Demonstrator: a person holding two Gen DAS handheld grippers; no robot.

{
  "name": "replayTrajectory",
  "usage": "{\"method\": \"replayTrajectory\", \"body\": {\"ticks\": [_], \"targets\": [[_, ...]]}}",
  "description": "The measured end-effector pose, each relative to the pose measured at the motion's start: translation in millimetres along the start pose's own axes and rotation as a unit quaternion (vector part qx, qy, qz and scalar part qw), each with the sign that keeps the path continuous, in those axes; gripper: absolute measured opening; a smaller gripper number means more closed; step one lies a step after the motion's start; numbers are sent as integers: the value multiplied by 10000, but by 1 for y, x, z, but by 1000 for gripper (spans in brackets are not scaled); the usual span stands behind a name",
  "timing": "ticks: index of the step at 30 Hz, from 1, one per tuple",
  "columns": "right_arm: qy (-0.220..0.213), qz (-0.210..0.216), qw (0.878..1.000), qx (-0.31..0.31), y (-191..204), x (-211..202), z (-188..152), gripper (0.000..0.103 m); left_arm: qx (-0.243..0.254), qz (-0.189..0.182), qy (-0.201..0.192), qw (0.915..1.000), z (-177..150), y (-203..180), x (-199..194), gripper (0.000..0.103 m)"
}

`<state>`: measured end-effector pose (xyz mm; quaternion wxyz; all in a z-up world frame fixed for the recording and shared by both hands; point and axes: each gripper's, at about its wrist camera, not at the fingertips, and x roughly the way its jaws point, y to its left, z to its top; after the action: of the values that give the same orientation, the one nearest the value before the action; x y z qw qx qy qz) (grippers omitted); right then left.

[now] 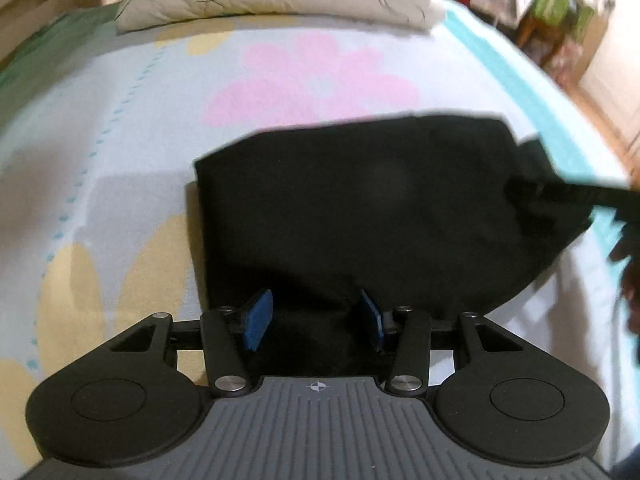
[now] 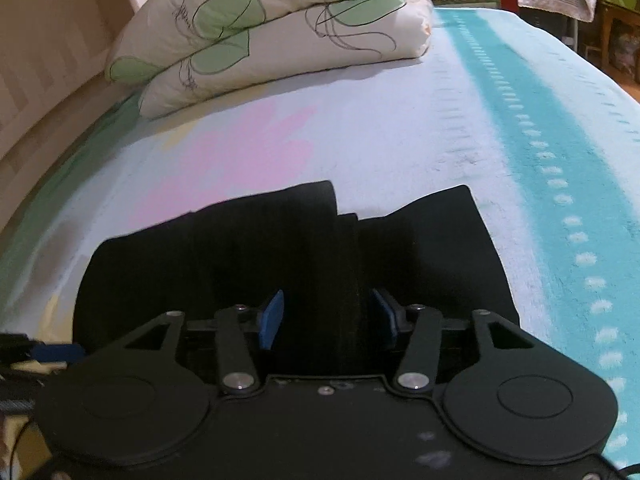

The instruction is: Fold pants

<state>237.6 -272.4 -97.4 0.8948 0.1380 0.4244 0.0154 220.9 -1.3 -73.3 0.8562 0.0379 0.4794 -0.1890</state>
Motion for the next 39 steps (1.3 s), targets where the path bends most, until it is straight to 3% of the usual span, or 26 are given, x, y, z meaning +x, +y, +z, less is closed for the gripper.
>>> {"method": "replayTrajectory", "body": {"ticks": [5,7,8,12,14,19,22,28,32,34,37,39], "targets": [[111,99,9999,-25,0,4,4,56,-700,249,-462,9962,8,39,-33,46],[159,64,9999,18,-3,3,6,44,-843,373,-492,9945,9,54,-41,46],[159,-39,9999,-2,-3,3,9,29,-919,460,-481,9935,9,60,-43,46],[-139,-114,9998,2,2,-11,8,13,-1154,704,-410,9900,4,77,-47,46],[-429,-60,9990,-117,11,-26,9,11,-1162,732,-385,9898,4,79,-46,46],[-1078,-130,9921,-629,30,-67,21,10,-854,758,-354,9928,2,72,-48,46],[-1203,-369,9897,-685,21,-77,31,10,-768,707,-405,9937,1,65,-47,46],[-510,-1246,9896,-501,-22,-32,16,10,-365,598,-478,9964,10,32,-43,46],[-469,-1313,9893,-430,-25,-25,14,14,90,585,-642,9962,20,4,-43,46],[-630,-1465,9865,-364,-19,-33,17,16,177,555,-693,9959,26,-3,-41,46],[-1307,-1859,9715,-675,0,-53,17,24,116,510,-713,9961,35,-6,-34,46],[-1495,-1588,9716,-919,14,-59,15,26,56,468,-673,9966,40,-7,-25,46]]}}
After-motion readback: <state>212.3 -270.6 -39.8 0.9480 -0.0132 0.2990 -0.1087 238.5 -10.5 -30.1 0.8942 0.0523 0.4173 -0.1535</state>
